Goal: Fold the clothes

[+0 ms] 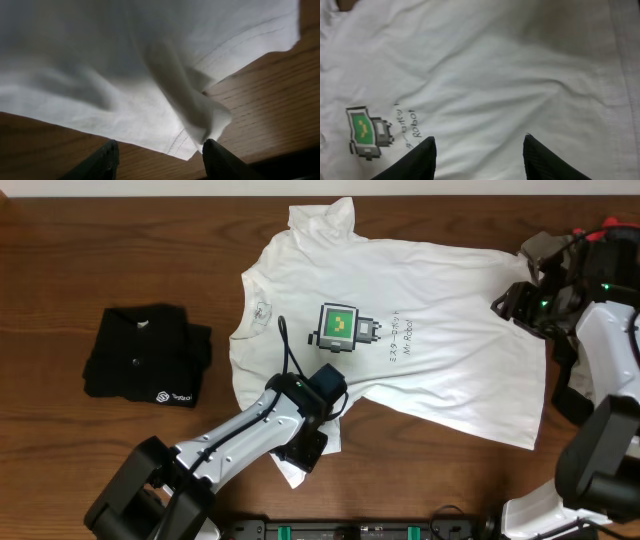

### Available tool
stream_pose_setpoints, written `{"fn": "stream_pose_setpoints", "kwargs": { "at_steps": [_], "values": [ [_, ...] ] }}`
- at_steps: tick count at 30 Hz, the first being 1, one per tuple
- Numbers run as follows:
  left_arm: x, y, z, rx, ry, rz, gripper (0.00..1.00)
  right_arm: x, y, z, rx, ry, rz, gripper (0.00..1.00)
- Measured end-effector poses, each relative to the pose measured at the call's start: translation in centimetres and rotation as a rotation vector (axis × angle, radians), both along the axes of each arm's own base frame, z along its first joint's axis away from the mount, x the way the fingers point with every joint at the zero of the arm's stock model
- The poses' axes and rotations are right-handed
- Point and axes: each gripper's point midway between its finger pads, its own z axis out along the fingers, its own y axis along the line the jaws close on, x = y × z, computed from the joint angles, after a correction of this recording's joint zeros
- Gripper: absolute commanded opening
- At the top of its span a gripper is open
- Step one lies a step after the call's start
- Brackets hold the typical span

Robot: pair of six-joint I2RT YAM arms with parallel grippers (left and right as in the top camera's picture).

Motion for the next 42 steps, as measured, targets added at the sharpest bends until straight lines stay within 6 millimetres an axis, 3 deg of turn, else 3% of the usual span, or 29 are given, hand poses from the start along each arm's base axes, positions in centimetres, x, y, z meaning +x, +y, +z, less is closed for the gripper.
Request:
{"fn": "stream_pose_setpoints", "kwargs": {
  "at_steps": [10,15,21,23,28,35,42],
  "values": [
    [-1.4,-1.2,-0.6,-0.054,0.068,0.143,0.60,-0.4,0.1,0.4,0.003,0.006,0.001,0.55],
    [-2.6,-0.6,-1.6,-0.031,0.102,0.248,0.57,-0.5,0.2,0.4,0.004,0.008,0.001,0.55],
    [-2.8,-0.2,-1.9,-0.007,0.119,0.313,0.22,-0.5,0.2,0.4,0.005,0.010,0.001,0.56],
    [-3.0,-0.2,-2.1,0.003,0.130,0.321,0.06,-0.6,0.2,0.3,0.006,0.016,0.001,0.56],
    [-3.5,0.3,-2.2,0.038,0.154,0.336,0.06,-0.8,0.4,0.3,0.015,0.021,0.003,0.56],
    [-5.3,3.3,0.6,0.164,0.251,0.416,0.06,-1.0,0.6,0.2,0.028,0.029,0.008,0.56],
    [-3.9,5.0,4.2,0.114,0.151,0.498,0.06,-2.9,1.2,-0.4,0.054,0.113,0.008,0.56]
  ]
}}
